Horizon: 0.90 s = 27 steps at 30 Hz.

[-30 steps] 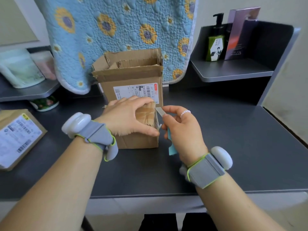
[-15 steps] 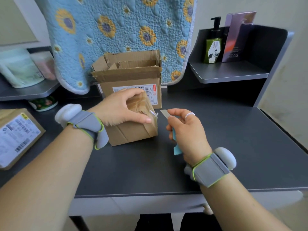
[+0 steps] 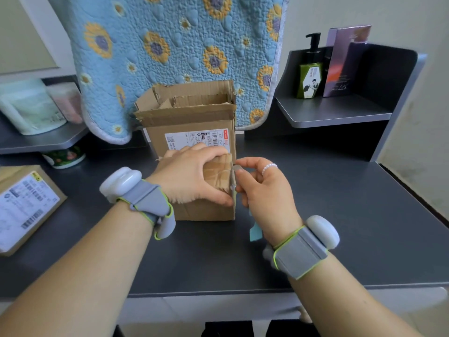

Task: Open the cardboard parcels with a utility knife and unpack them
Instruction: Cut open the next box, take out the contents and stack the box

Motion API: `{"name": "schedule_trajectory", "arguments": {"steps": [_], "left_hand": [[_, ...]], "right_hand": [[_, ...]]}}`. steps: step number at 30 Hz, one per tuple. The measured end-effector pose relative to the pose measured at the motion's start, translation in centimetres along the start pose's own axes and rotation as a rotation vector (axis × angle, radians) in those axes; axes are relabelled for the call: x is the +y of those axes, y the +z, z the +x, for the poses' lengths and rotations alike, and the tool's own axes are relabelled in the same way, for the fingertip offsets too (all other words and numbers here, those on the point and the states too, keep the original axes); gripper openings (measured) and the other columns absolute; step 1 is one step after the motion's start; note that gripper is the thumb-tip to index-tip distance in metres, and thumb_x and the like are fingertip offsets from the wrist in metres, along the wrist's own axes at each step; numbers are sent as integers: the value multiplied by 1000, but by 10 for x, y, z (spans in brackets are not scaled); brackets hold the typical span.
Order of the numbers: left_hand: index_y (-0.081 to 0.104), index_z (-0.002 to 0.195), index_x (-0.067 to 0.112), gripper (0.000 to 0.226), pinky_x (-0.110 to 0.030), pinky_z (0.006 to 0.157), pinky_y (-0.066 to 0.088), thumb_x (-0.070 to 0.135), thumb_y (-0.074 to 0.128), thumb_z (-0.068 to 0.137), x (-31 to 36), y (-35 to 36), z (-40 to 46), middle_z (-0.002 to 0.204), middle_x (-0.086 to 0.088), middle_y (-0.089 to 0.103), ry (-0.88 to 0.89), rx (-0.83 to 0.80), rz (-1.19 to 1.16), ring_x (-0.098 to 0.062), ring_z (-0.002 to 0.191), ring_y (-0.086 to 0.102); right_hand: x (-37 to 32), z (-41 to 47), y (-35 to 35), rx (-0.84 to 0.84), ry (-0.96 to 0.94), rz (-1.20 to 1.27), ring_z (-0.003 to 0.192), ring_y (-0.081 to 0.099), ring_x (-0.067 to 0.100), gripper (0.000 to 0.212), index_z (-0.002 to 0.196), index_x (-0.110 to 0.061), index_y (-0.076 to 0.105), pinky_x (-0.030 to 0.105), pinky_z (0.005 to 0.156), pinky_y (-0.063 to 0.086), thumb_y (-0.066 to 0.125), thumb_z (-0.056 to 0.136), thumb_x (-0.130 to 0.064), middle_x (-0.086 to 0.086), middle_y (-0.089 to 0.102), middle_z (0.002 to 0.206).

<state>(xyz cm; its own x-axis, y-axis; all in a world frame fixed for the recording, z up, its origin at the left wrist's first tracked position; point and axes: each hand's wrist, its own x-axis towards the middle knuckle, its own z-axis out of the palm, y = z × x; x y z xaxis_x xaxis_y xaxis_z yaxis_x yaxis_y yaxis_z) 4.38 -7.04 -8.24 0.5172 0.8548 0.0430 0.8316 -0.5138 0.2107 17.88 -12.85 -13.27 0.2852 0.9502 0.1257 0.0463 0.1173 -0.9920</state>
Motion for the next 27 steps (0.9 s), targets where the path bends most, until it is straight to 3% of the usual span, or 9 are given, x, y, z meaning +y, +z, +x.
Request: {"name": "schedule_trajectory", "arguments": {"steps": [6, 13, 27], "left_hand": [[33, 130, 46, 101, -38, 103, 25, 79, 57, 38, -2, 2, 5, 128, 13, 44, -9, -18, 6, -14, 124, 38], [33, 129, 46, 101, -38, 101, 27, 81, 55, 37, -3, 2, 6, 125, 13, 45, -8, -28, 2, -14, 121, 40], [35, 127, 46, 97, -36, 98, 25, 80, 56, 38, -2, 1, 6, 122, 15, 45, -5, -33, -11, -13, 119, 41]], "right_hand": [[0, 3, -4, 13, 67, 89, 39, 42, 5, 16, 96, -22, 58, 15, 41, 39, 47, 94, -11, -2, 57, 59], [-2, 9, -3, 39, 80, 111, 38, 43, 7, 15, 80, -20, 57, 18, 40, 39, 52, 93, -13, -2, 62, 58], [-3, 9, 0, 77, 115, 104, 40, 45, 7, 15, 81, -20, 58, 18, 42, 40, 52, 94, -15, -2, 62, 61]]}}
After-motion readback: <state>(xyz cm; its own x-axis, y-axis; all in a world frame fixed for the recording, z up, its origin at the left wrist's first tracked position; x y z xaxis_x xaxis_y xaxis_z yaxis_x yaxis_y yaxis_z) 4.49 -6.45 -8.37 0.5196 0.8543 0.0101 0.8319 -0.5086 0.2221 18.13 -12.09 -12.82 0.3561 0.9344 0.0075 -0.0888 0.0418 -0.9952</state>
